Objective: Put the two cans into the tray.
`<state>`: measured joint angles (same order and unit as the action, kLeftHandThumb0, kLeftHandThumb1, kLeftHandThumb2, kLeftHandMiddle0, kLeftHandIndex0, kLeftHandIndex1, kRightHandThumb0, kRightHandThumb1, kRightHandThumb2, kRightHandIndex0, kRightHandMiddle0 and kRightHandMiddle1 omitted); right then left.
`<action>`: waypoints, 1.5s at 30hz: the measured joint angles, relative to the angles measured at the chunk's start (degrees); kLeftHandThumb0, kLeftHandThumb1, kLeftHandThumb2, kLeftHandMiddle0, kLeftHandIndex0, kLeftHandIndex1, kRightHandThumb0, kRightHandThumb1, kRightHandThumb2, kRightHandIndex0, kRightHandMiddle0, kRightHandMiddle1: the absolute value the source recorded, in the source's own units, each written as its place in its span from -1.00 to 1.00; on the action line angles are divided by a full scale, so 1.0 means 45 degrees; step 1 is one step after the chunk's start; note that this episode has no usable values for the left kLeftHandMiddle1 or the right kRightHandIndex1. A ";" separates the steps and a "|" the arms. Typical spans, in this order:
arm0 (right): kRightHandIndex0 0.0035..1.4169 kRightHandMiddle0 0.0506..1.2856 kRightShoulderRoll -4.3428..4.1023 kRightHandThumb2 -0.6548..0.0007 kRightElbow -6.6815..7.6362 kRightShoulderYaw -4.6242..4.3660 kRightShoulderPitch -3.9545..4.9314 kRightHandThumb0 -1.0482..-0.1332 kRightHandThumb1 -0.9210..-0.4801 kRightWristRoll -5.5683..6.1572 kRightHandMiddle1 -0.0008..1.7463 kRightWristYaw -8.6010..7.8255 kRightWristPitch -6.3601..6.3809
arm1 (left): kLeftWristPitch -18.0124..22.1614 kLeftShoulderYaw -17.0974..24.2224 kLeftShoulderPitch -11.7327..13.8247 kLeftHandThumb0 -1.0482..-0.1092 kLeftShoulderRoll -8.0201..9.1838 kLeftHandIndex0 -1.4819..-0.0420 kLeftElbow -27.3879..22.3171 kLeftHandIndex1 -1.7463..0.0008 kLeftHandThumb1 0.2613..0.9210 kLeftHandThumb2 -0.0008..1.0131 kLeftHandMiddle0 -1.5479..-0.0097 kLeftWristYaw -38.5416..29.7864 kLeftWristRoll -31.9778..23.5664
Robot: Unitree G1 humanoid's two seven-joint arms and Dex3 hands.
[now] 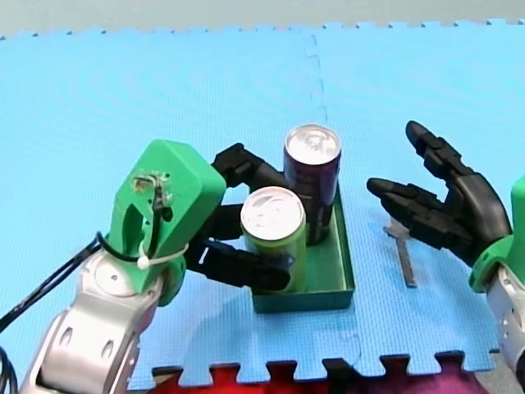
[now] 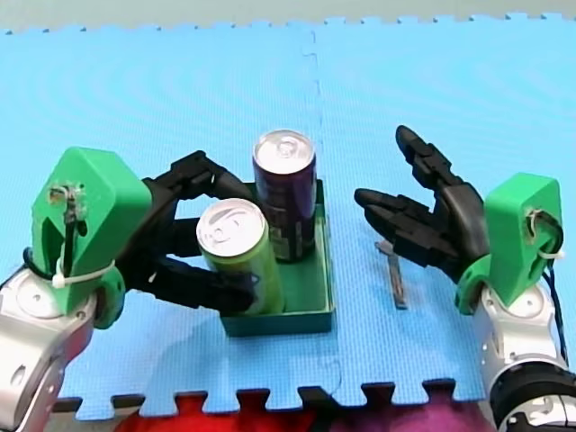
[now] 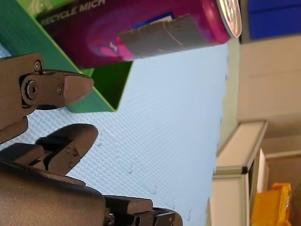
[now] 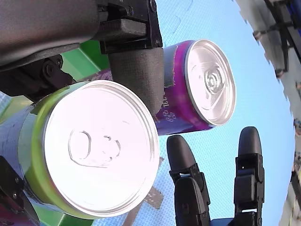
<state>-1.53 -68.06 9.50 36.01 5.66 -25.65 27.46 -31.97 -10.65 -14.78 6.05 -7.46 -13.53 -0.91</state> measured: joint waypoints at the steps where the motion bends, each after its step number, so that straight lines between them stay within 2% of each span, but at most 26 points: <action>1: -0.09 -0.91 0.0007 0.10 0.0012 -0.0002 -0.0012 -1.00 -1.00 0.0002 -1.00 0.0001 0.0000 | -0.0075 -0.0021 -0.0034 0.80 -0.0024 0.32 -0.0015 -1.00 0.36 -0.72 -0.14 0.0026 0.0035; 8: -0.10 -0.91 0.0041 0.11 0.0027 0.0036 -0.0046 -1.00 -1.00 0.0067 -1.00 0.0001 -0.0009 | -0.0368 -0.0039 -0.0339 0.80 -0.0186 0.32 -0.0055 -1.00 0.35 -0.70 -0.13 0.0093 0.0115; 14: -0.11 -0.90 0.0043 0.10 -0.0083 0.0037 -0.0055 -1.00 -1.00 0.0036 -0.99 0.0092 0.0012 | -0.0374 -0.0047 -0.0662 0.80 -0.0383 0.31 0.0104 -1.00 0.35 -0.69 -0.12 0.0183 0.0128; 20: -0.11 -0.90 0.0036 0.07 -0.0092 -0.0204 -0.0111 -1.00 -1.00 -0.0310 -1.00 0.0573 0.0162 | -0.0461 -0.0082 -0.1078 0.80 -0.0510 0.30 0.0226 -1.00 0.36 -0.69 -0.11 0.0252 0.0212; 24: 0.00 -0.91 0.0021 0.03 -0.0086 -0.0372 -0.0157 -1.00 -1.00 -0.0555 -1.00 0.0942 0.0297 | -0.0416 -0.0155 -0.1181 0.80 -0.0536 0.29 0.0337 -1.00 0.37 -0.70 -0.07 0.0238 0.0287; 26: 0.05 -0.91 0.0019 0.02 -0.0077 -0.0414 -0.0169 -1.00 -1.00 -0.0591 -1.00 0.1019 0.0353 | -0.0417 -0.0161 -0.1183 0.80 -0.0540 0.28 0.0325 -1.00 0.38 -0.70 -0.04 0.0223 0.0296; 36: 0.27 -0.90 0.0016 -0.06 -0.0041 -0.0431 -0.0185 -1.00 -1.00 -0.0579 -1.00 0.1180 0.0458 | -0.0373 -0.0183 -0.1137 0.80 -0.0517 0.27 0.0214 -1.00 0.41 -0.73 -0.05 0.0222 0.0415; 43: 0.27 -0.90 0.0009 -0.10 0.0007 -0.0370 -0.0186 -1.00 -1.00 -0.0491 -1.00 0.1131 0.0457 | -0.0441 -0.0206 -0.1087 0.81 -0.0508 0.28 0.0056 -1.00 0.42 -0.74 -0.06 0.0221 0.0433; 45: 0.19 -0.90 0.0009 -0.11 0.0037 -0.0347 -0.0192 -1.00 -1.00 -0.0455 -0.99 0.1117 0.0456 | -0.0461 -0.0219 -0.1053 0.81 -0.0509 0.28 0.0023 -1.00 0.43 -0.75 -0.07 0.0221 0.0438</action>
<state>-1.49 -67.89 7.94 35.15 3.61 -20.63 29.51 -34.04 -11.64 -19.52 3.76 -7.36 -12.54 1.06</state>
